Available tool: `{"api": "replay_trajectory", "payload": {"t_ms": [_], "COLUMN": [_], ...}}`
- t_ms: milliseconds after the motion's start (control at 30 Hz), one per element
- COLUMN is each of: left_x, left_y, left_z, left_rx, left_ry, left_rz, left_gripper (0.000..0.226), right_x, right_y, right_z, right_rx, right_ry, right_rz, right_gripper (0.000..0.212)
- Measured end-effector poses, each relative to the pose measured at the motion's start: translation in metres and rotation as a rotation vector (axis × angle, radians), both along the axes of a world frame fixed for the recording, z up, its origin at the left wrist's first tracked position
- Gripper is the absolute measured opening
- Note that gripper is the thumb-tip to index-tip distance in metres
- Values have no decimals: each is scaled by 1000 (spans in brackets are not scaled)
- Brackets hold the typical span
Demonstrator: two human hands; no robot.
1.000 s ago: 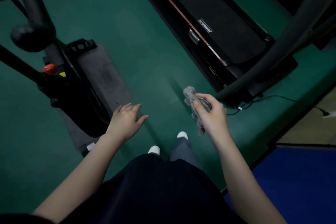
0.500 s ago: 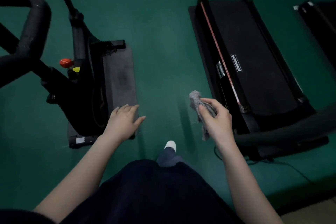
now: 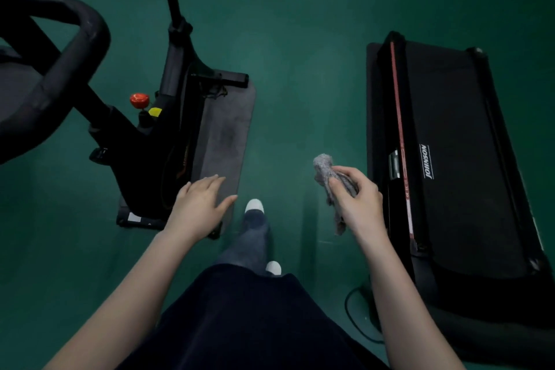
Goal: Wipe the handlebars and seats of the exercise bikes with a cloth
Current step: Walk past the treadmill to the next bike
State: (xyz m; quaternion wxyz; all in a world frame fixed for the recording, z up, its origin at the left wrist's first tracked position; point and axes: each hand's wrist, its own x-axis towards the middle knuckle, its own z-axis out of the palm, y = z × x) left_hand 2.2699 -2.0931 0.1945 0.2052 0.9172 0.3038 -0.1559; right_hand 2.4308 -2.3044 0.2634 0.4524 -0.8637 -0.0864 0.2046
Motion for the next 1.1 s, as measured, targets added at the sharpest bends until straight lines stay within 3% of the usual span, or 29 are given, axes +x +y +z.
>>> {"api": "replay_trajectory", "payload": {"t_ms": [367, 633, 1100], "left_x": [96, 120, 151], "left_y": [87, 125, 147], "left_z": [-2, 0, 2], "left_rx": [-16, -12, -4], "left_ry": [-31, 8, 70], "left_rz": [128, 205, 637], "left_gripper": [61, 62, 64], "right_x": [108, 149, 234], "right_y": [117, 184, 300], "right_z": [9, 9, -4], "right_rx": [2, 37, 100], "right_ry": [-27, -2, 53], "right_rz": [141, 276, 723], "right_gripper": [19, 15, 15]}}
